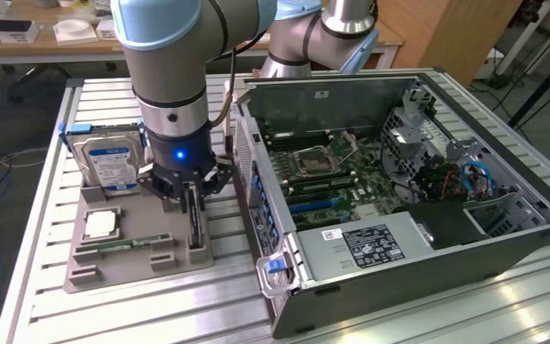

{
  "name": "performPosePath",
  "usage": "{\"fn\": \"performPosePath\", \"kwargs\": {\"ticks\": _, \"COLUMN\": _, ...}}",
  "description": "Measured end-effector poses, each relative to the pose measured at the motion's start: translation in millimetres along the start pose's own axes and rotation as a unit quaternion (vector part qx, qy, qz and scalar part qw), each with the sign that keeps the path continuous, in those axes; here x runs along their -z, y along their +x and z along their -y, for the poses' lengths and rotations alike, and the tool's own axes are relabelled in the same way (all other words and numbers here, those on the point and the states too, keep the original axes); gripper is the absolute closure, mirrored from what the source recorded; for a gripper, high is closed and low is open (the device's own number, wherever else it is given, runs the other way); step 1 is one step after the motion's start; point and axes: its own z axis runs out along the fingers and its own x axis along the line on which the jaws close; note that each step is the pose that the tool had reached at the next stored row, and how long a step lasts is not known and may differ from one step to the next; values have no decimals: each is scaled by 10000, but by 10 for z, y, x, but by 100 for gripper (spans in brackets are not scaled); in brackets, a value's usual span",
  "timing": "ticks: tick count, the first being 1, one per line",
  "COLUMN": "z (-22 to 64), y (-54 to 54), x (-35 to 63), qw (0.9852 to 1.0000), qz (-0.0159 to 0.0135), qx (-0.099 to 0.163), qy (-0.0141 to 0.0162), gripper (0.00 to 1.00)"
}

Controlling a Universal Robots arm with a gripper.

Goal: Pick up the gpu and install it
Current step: 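Pick up the gpu and move the gpu toward the slot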

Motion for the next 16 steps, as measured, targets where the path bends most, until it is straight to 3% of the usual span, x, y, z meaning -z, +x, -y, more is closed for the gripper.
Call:
{"fn": "performPosePath", "kwargs": {"ticks": 1, "z": 0, "y": 0, "x": 0, "qw": 10000, "qz": 0, "qx": 0, "qy": 0, "gripper": 62}}
{"fn": "performPosePath", "kwargs": {"ticks": 2, "z": 0, "y": 0, "x": 0, "qw": 10000, "qz": 0, "qx": 0, "qy": 0, "gripper": 69}}
{"fn": "performPosePath", "kwargs": {"ticks": 16, "z": 0, "y": 0, "x": 0, "qw": 10000, "qz": 0, "qx": 0, "qy": 0, "gripper": 74}}
